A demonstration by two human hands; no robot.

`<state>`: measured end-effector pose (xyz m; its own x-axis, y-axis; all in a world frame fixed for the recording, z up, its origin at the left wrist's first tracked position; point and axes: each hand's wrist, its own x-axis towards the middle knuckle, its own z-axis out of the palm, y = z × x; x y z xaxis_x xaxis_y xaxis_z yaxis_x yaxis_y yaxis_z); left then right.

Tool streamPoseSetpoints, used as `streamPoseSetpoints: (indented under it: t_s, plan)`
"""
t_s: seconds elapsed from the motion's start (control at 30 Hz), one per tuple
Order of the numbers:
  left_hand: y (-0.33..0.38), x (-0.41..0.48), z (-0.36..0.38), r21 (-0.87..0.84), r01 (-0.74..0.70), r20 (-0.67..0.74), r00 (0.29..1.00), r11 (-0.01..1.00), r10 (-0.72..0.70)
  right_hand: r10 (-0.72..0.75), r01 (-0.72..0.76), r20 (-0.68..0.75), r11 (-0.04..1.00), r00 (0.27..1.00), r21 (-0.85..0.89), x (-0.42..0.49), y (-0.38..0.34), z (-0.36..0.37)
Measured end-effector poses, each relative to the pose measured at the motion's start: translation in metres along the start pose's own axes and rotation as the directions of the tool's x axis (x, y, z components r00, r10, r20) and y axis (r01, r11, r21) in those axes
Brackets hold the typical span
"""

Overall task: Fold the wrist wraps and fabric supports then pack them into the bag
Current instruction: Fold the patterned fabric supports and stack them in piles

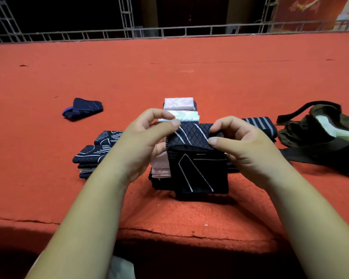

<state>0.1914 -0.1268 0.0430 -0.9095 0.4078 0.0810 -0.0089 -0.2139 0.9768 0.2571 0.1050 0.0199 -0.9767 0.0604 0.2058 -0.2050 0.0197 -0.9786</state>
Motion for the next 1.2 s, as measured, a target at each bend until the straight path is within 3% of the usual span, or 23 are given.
streamPoseSetpoints:
  t_s: [0.27, 0.37, 0.47, 0.5, 0.73, 0.87, 1.2]
  plan:
    - [-0.003, -0.004, 0.002, 0.244, -0.025, 0.086, 0.996, 0.969, 0.004, -0.218, 0.220, -0.030, 0.973, 0.976, 0.070, -0.002, -0.006, 0.009]
    - [0.000, -0.005, 0.004, 0.151, -0.080, 0.078, 0.995, 0.985, 0.069, -0.096, 0.098, -0.027, 0.988, 0.995, 0.121, 0.001, -0.003, 0.007]
    - [-0.001, -0.003, 0.005, 0.035, -0.076, 0.022, 0.997, 0.997, 0.075, 0.081, -0.075, 0.036, 0.988, 0.996, -0.133, -0.001, 0.003, 0.004]
    - [-0.002, -0.002, 0.004, 0.034, -0.072, 0.011, 0.997, 0.997, 0.071, 0.104, -0.099, 0.032, 0.985, 0.994, -0.144, -0.002, 0.005, 0.005]
    - [-0.003, -0.005, -0.006, 0.180, 0.049, 0.160, 0.984, 0.982, -0.079, 0.067, -0.067, -0.006, 0.998, 0.998, -0.003, 0.000, 0.008, 0.009]
    - [-0.004, -0.003, -0.011, 0.237, 0.031, 0.160, 0.985, 0.971, -0.071, 0.136, -0.139, 0.030, 0.982, 0.990, 0.130, 0.001, 0.011, 0.011]
    - [-0.006, 0.001, -0.013, -0.048, 0.050, 0.069, 0.997, 0.998, -0.046, 0.268, -0.287, 0.105, 0.877, 0.958, 0.385, 0.004, 0.002, 0.007]
